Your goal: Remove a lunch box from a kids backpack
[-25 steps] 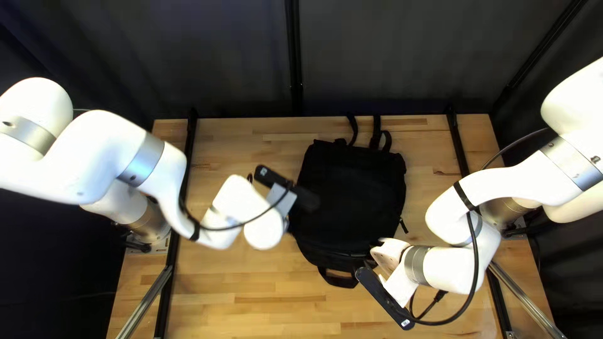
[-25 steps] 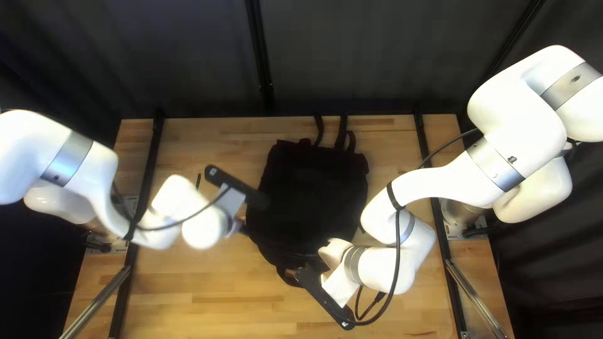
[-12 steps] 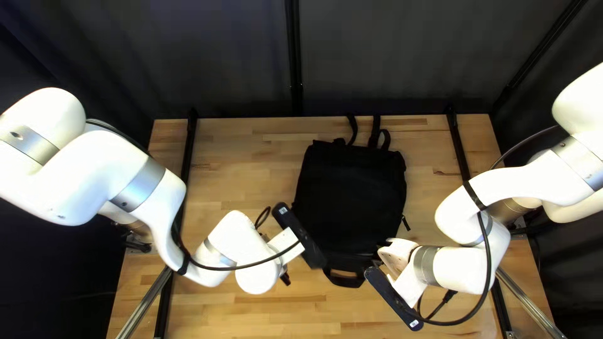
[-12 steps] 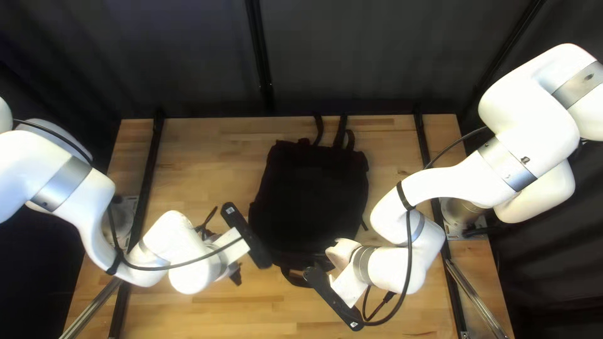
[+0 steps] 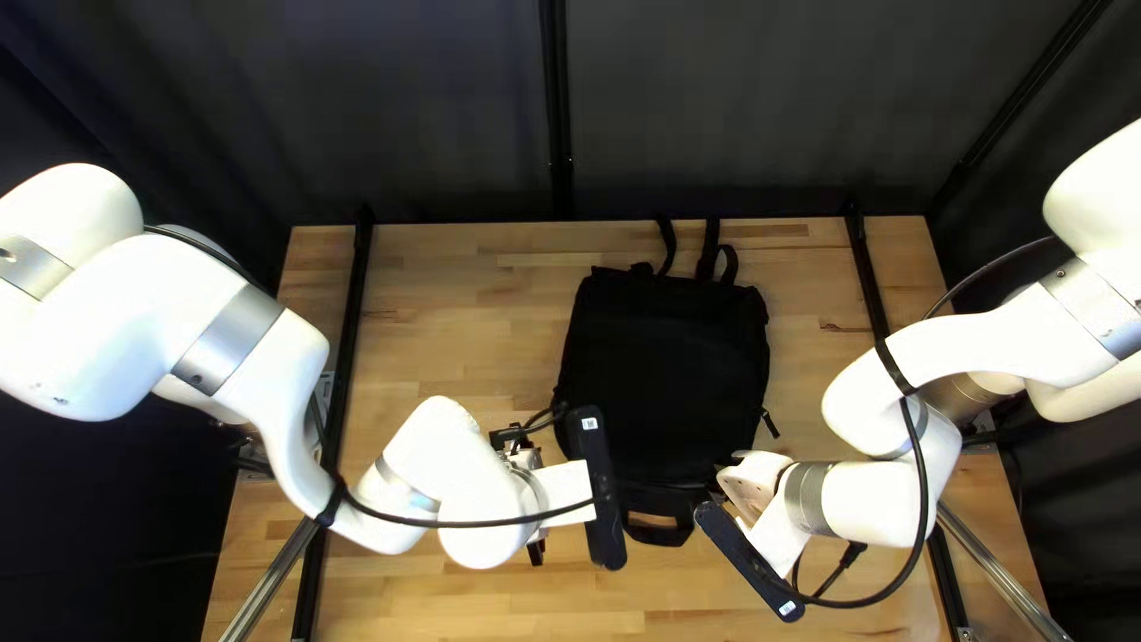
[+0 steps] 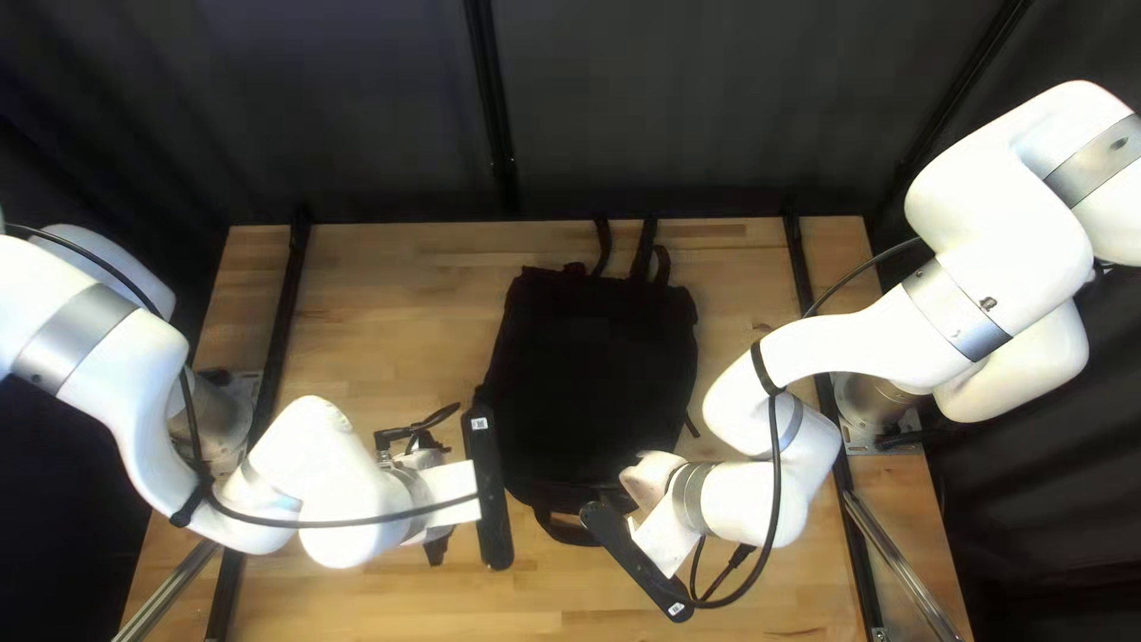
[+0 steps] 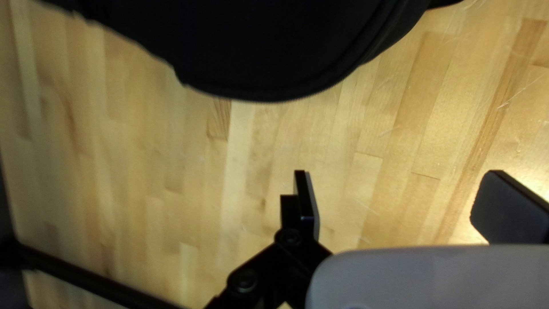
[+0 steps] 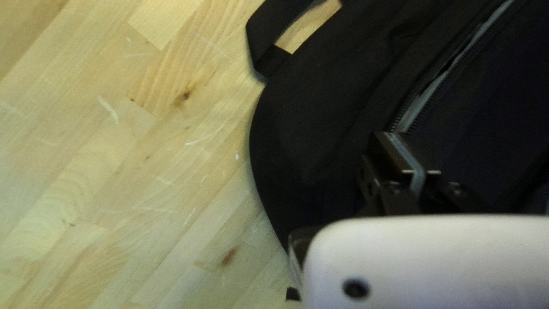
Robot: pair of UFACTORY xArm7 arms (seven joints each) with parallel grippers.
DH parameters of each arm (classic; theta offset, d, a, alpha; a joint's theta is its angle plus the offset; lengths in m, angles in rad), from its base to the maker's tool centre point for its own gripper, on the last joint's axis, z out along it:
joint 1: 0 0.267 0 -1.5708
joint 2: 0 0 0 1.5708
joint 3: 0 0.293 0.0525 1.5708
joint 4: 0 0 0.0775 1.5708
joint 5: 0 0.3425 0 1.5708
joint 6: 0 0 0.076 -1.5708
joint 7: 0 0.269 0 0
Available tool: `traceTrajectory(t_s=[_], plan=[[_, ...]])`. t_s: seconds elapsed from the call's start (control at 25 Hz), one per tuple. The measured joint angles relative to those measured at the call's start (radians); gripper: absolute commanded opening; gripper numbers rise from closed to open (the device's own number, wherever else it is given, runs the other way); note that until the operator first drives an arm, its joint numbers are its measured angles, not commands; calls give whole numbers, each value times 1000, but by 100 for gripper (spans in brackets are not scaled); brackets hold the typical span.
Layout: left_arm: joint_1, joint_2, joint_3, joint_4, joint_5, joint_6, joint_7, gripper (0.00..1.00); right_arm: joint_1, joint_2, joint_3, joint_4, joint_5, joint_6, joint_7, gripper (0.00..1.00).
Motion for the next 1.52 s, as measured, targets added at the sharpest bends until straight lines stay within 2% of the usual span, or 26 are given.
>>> traceTrajectory(t_s=[0.36,0.56,0.88,0.92,0.96,1.0,1.04,1.08,1.12,1.16,1.48,1.52], plan=[[1,-79,-5,-143,211,-156,-52,100,-6,1,-3,-10,-26,-18,16,0],[27,-29,19,-133,316,-242,-47,100,-5,-5,0,-17,-38,-23,26,0],[62,10,53,-131,414,-343,-38,100,-6,-8,2,-24,-64,-33,47,0],[64,13,55,-133,417,-348,-39,100,-6,-10,3,-26,-66,-35,48,15],[65,14,56,-133,414,-350,-40,100,-6,-11,3,-27,-68,-36,49,41],[66,15,57,-132,404,-347,-38,100,-6,-11,3,-28,-71,-39,49,77],[66,18,57,-126,384,-337,-33,100,-6,-10,3,-27,-73,-40,47,66],[66,22,56,-115,358,-321,-26,100,-6,-9,4,-26,-75,-41,46,61],[65,25,56,-105,335,-307,-20,100,-6,-6,4,-25,-79,-42,44,8],[65,29,55,-98,318,-295,-15,100,-6,-4,4,-25,-83,-45,44,0],[64,32,54,-92,305,-286,-11,100,-7,-20,4,-50,-94,-58,63,0],[64,32,54,-92,305,-286,-11,100,-7,-18,5,-49,-96,-58,67,90]])
